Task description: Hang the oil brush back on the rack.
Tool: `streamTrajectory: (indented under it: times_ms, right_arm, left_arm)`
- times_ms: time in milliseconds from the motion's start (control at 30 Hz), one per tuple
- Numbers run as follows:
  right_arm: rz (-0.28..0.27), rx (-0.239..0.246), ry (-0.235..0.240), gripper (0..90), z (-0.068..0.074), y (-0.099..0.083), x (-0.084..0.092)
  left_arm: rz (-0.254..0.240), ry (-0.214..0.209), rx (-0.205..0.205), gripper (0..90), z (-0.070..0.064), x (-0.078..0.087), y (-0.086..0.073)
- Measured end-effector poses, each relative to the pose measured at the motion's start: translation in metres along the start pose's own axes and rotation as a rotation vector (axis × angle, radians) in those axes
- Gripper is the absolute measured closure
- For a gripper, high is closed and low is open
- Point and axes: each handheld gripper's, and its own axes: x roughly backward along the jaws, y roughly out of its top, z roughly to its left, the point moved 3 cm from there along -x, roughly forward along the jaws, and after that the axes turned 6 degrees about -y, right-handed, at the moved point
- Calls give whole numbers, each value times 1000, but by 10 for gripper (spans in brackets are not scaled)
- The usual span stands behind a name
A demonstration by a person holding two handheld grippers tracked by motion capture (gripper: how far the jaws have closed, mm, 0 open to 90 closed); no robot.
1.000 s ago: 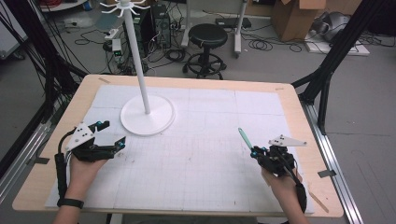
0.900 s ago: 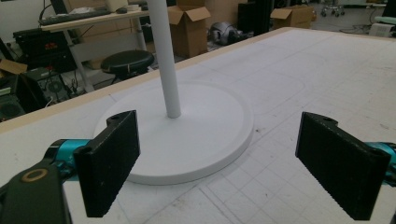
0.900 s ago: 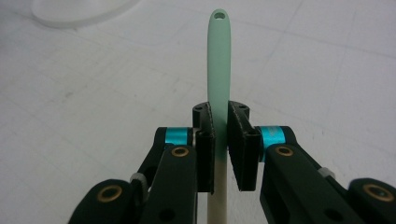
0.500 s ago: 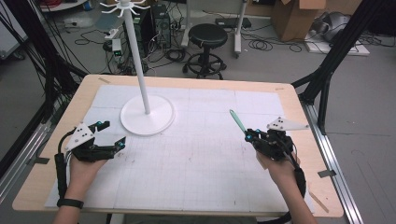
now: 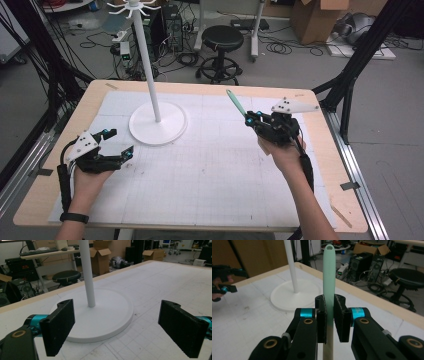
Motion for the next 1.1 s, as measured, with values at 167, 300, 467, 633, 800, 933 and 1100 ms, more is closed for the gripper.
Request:
streamTrajectory:
  times_ms: [167, 300, 467, 633, 800, 933, 1100]
  right_arm:
    - [-38, 23, 37, 820, 8, 24, -14]
    - [-71, 40, 59, 820, 17, 45, -24]
    - [-109, 51, 84, 820, 30, 67, -34]
    - [-164, 66, 100, 820, 41, 86, -41]
    - [-202, 68, 114, 820, 50, 100, -49]
    - [-257, 59, 116, 820, 56, 109, -54]
    - [-300, 37, 142, 820, 62, 118, -61]
  left_arm:
    - [-9, -6, 4, 145, 0, 2, 1]
    - [-20, -9, 10, 145, 0, 3, 3]
    - [-29, -10, 12, 145, 0, 4, 3]
    - [-39, -17, 21, 145, 0, 5, 4]
    - [-47, -18, 23, 145, 1, 7, 5]
    - [-51, -20, 27, 145, 0, 7, 5]
    - [-56, -24, 28, 145, 0, 8, 6]
